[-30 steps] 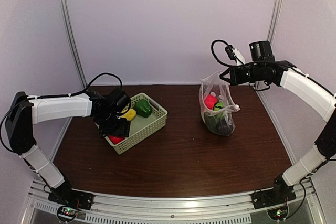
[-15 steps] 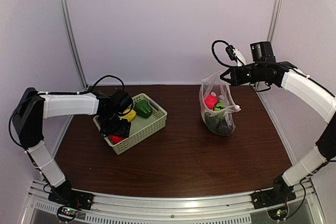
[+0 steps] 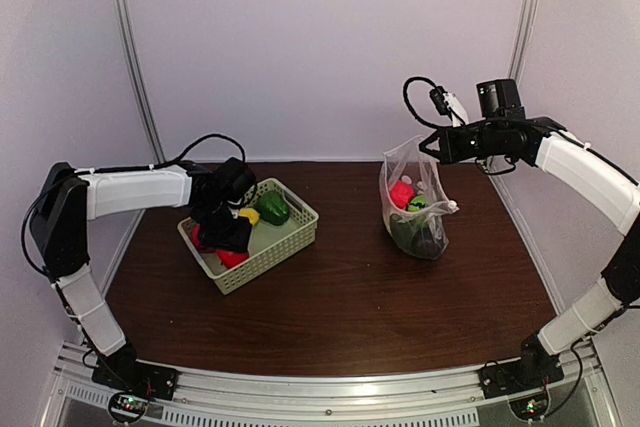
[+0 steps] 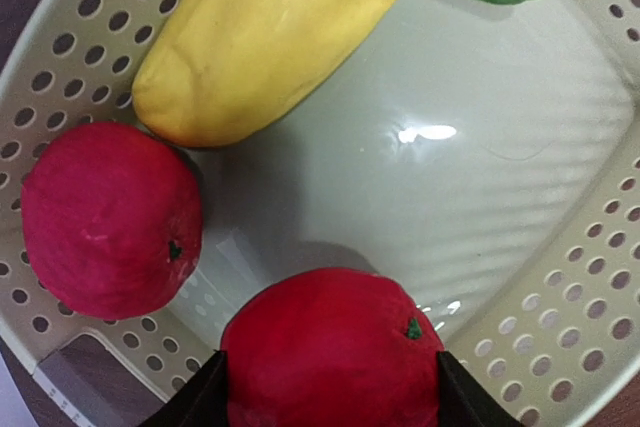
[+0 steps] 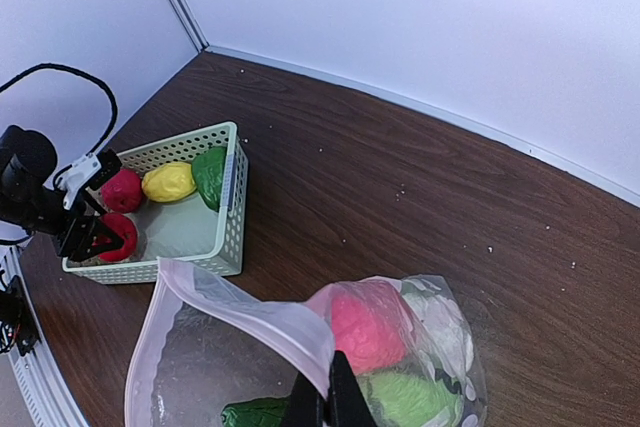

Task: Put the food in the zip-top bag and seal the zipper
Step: Pick up the fake fruit from the bin, then place the fake fruit in the zipper food storage bag.

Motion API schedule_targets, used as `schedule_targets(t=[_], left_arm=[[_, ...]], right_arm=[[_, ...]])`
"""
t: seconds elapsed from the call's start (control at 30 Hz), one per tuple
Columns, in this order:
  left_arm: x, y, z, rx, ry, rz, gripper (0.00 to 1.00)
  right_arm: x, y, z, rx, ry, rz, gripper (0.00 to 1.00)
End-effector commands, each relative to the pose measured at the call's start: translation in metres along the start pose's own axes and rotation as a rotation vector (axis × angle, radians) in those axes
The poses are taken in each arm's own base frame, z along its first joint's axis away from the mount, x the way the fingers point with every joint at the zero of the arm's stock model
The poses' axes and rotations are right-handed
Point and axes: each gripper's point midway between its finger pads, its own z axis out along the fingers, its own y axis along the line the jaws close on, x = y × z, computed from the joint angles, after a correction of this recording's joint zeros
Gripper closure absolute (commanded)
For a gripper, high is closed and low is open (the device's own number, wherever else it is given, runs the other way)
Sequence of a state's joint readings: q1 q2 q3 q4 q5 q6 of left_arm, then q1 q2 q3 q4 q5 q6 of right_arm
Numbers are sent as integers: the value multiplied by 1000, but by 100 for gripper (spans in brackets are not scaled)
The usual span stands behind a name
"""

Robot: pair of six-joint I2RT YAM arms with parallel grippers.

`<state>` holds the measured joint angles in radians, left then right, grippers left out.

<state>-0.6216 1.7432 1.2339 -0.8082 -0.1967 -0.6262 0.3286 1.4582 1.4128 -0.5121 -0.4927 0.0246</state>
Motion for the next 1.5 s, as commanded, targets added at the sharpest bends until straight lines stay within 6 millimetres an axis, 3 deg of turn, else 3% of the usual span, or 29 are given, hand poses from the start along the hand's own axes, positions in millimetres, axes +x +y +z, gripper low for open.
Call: schedule_targets(t=[0.0,0.17,0.3,0.5,0.77,1.03,1.2,1.3,1.47], left_arm=[[-36,-14,-56,101,-111,22,57],[-78,-46,-113,269,-279,56,58],[-104,-99,-167,540,-418,117,59],[-121,-168,-244,890,-635,204,59],[-118,-231,-310,1198,-772,285,59],[-107,-296,-309,1331,-715,307,59],[-107,-334,-279,1328,-615,296,61],[-106,-348,-267,1316,-581,287,61],[-116,-350,-231,1194,-518,194,61]], right_arm=[[-8,-4,-12,37,-32,-20,100],[-8,-6,-11,48,-32,-19,100],[-7,-7,-12,54,-30,-18,100],[-5,-7,-14,61,-29,-18,100],[-8,-7,-16,60,-33,-18,100],[-10,-6,-14,54,-35,-20,100],[-14,-3,-13,31,-32,-8,100],[-17,-1,-13,19,-36,-3,100],[-18,0,-12,14,-39,3,100]])
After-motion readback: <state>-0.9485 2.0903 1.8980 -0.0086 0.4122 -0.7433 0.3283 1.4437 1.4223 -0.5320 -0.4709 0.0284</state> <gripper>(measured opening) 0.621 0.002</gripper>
